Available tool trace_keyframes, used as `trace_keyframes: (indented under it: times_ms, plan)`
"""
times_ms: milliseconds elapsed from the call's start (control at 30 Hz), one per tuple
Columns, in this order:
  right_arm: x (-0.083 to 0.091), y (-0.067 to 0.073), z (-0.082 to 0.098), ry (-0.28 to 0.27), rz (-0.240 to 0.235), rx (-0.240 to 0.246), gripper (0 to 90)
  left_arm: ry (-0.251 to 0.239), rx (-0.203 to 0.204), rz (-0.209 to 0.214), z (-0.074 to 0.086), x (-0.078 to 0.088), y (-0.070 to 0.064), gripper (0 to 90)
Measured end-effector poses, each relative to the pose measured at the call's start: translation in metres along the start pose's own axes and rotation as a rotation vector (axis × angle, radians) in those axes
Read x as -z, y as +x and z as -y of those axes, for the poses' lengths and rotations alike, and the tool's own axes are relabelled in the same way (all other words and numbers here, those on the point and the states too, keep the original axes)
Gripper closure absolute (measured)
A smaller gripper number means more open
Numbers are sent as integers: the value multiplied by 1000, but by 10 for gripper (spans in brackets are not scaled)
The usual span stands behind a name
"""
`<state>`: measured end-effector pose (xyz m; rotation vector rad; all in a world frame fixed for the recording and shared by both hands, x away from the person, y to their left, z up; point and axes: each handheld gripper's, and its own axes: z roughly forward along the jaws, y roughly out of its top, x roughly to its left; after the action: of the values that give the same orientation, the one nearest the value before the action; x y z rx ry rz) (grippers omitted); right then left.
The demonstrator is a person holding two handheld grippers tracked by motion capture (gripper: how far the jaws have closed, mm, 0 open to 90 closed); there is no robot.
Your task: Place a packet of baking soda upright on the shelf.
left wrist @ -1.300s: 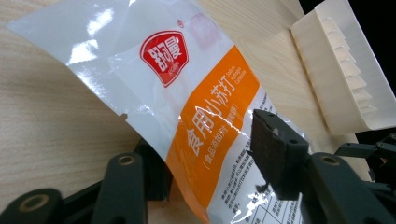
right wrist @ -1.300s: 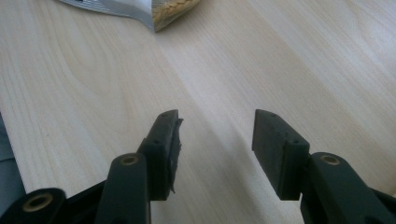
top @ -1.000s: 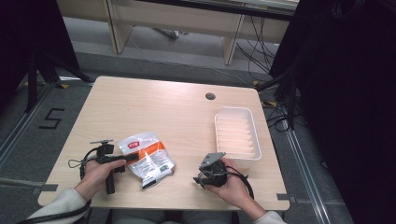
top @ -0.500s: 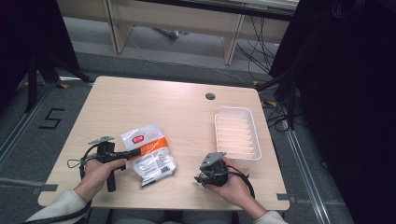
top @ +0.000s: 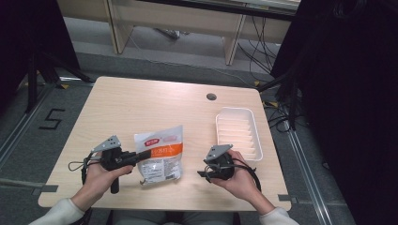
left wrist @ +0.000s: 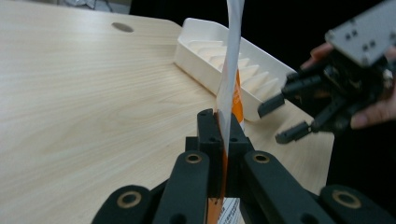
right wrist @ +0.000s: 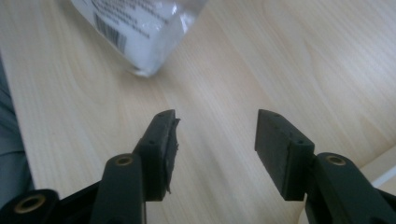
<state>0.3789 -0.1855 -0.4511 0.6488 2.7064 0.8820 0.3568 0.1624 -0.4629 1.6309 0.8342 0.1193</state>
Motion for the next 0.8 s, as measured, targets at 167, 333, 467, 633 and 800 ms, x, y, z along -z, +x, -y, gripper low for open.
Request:
trace_keyframes:
  times_ms: [167,333,467,633,800]
  plan:
    - [14,-5,-22,3,8,68,421,7,-69,23,-2,-1,-12,891]
    - [28,-18,-58,25,-10,196,369,19,-111,42,-4,-2,-20,891]
    - [29,-20,-78,39,-66,260,361,24,-125,51,-4,-2,-23,891]
    - [33,-21,-98,64,-101,310,367,24,-139,61,-4,-3,-27,891]
    - [33,-20,-123,141,-152,413,452,33,-164,72,-4,-4,-32,891]
